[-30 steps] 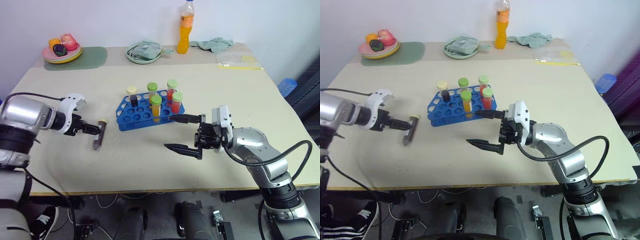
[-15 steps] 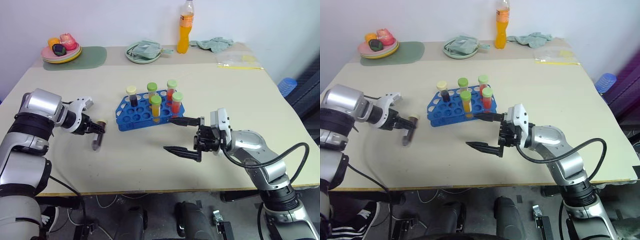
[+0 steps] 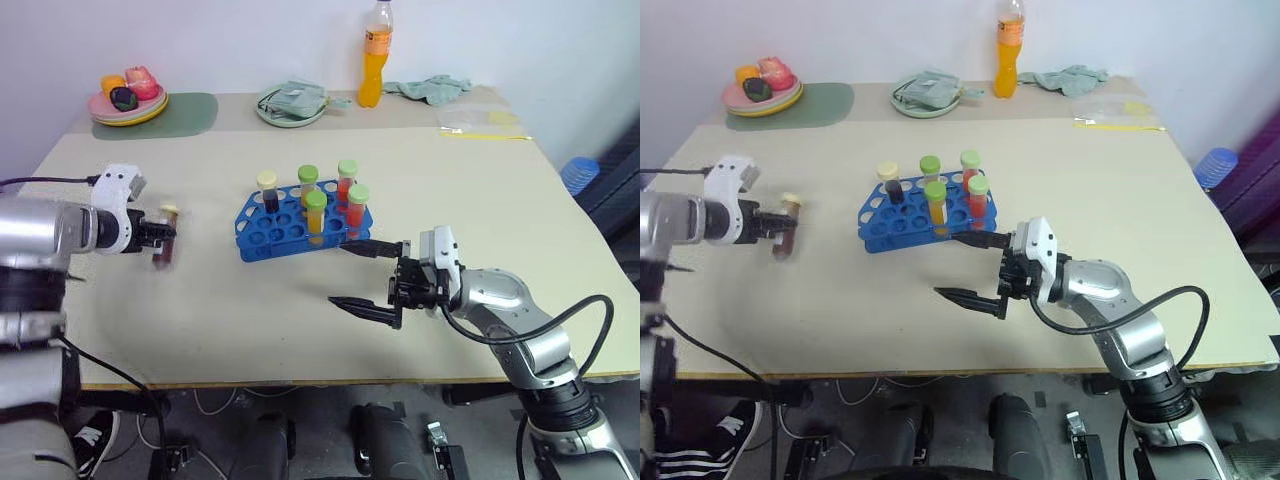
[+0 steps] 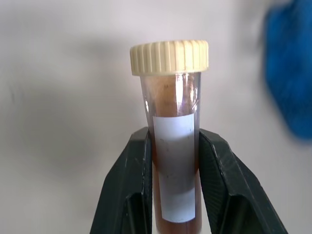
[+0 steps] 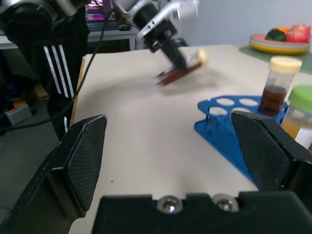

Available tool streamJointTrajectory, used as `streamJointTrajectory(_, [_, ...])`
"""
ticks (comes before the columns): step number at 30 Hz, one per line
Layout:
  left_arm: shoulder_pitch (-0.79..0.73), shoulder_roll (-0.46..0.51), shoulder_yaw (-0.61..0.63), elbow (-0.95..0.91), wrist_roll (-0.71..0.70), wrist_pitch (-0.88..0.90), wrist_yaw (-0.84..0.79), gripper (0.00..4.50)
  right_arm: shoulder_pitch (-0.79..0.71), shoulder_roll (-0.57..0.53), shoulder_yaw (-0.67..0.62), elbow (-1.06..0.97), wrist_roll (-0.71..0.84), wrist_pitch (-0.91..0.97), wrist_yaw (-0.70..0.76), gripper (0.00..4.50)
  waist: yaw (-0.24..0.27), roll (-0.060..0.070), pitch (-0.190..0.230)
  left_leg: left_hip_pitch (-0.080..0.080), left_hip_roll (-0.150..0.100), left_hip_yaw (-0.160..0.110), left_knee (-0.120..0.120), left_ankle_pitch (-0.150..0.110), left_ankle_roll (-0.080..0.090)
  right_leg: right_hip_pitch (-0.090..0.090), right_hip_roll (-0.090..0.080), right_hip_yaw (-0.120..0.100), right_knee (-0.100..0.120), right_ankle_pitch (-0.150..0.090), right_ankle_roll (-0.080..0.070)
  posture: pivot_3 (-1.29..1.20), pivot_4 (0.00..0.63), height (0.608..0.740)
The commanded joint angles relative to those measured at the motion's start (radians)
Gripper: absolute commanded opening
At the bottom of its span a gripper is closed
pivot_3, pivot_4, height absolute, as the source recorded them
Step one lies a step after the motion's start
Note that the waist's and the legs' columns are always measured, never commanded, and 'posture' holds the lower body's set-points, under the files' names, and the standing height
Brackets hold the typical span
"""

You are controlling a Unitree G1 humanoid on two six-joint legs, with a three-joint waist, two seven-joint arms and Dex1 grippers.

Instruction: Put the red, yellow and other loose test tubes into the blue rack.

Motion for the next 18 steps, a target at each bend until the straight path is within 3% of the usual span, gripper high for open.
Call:
streamJointTrajectory(1, [0.170,-0.033,0.099,-0.238,0.044,-0.432,0.018,0.85,0.010,0.004,-0.023,-0.022,-0.001,-0.036,-0.007,4.50,-0.005,-0.001,0.000,0.000,-0.001,0.000,0.000,0.002,-0.003,0.000,-0.001,0.000,0.000,0.000,0.000,0.00,0.150,0.740])
streamJointTrajectory(4, [0.319,-0.095,0.076,-0.365,0.033,-0.690,-0.038,0.85,0.017,-0.002,-0.024,-0.013,-0.013,-0.056,0.000,4.50,-0.005,-0.001,-0.001,0.002,-0.001,0.003,-0.002,0.002,-0.004,0.000,-0.002,0.002,-0.001,0.000,0.000,0.00,0.150,0.740])
streamJointTrajectory(8, [0.331,-0.193,0.029,-0.338,0.084,-0.891,0.041,0.85,0.027,-0.014,-0.029,-0.011,-0.009,-0.056,0.012,4.50,0.017,-0.001,-0.001,0.003,-0.001,0.001,-0.002,0.000,0.000,0.002,-0.002,0.000,-0.001,0.001,-0.001,0.00,0.150,0.740])
streamJointTrajectory(12, [0.302,-0.292,-0.099,-0.172,0.214,-1.240,0.086,0.85,0.022,-0.017,-0.036,-0.019,-0.002,-0.043,0.007,4.50,0.019,-0.001,-0.001,0.005,-0.002,0.002,-0.002,0.000,0.000,0.005,0.000,-0.001,-0.001,0.002,-0.001,0.00,0.150,0.740])
streamJointTrajectory(18, [0.244,-0.387,-0.214,0.089,0.317,-1.534,0.159,0.85,0.010,-0.017,-0.046,-0.026,0.003,-0.025,-0.018,4.50,0.014,-0.001,-0.001,0.005,-0.003,0.002,-0.001,-0.001,0.001,0.004,0.001,-0.001,-0.001,0.002,0.000,0.00,0.150,0.740])
